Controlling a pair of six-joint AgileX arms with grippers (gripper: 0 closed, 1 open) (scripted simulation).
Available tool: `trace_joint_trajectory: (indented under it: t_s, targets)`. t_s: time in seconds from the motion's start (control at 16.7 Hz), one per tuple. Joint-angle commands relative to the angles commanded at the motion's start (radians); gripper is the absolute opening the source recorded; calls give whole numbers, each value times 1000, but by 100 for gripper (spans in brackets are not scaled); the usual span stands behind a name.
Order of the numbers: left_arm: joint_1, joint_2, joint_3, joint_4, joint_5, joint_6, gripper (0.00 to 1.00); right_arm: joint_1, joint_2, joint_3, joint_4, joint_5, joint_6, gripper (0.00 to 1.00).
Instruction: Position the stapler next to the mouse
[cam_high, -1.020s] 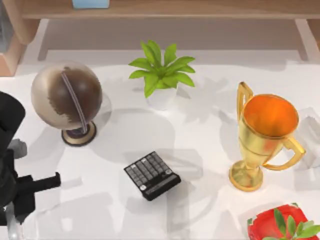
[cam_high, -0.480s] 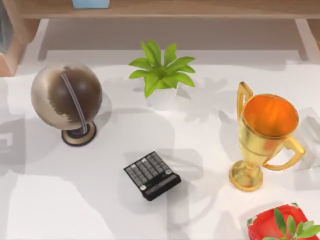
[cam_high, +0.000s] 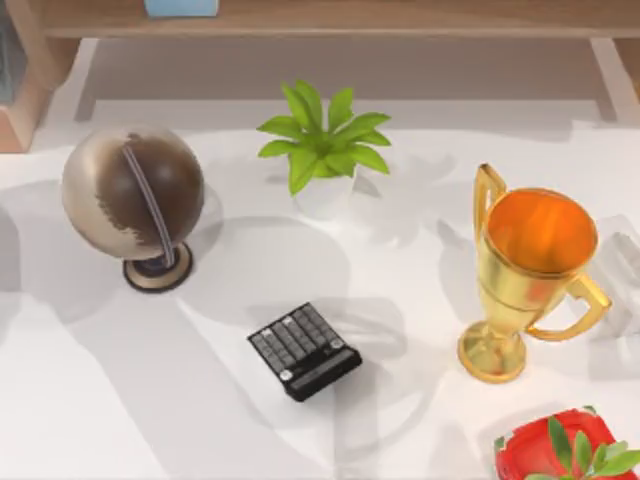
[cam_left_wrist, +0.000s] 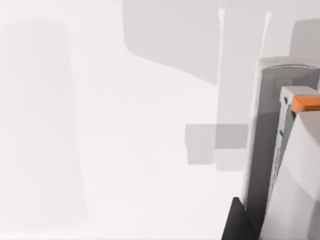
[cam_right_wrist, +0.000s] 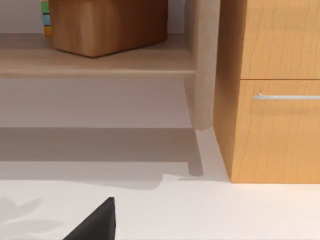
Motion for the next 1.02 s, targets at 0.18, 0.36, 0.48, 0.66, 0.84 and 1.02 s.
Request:
trace_joint_trajectory:
  t_s: [0.18,0.36,0.48,0.66,0.84,1.02]
  targets:
    - [1,3,3,0,0,3,0,0,0,0,0,0,0,100]
    - [-4,-1,1,1,-2,4,0,0,0,0,0,0,0,100]
    - [-12,-2,0,8,5,11,0,0,0,0,0,0,0,100]
    - [-35,-8,-5,34,26,32,0,0,0,0,0,0,0,100]
    - [-60,-20,-11,72,48,55,0,0,0,0,0,0,0,100]
    - [-76,-29,-14,106,61,71,0,0,0,0,0,0,0,100]
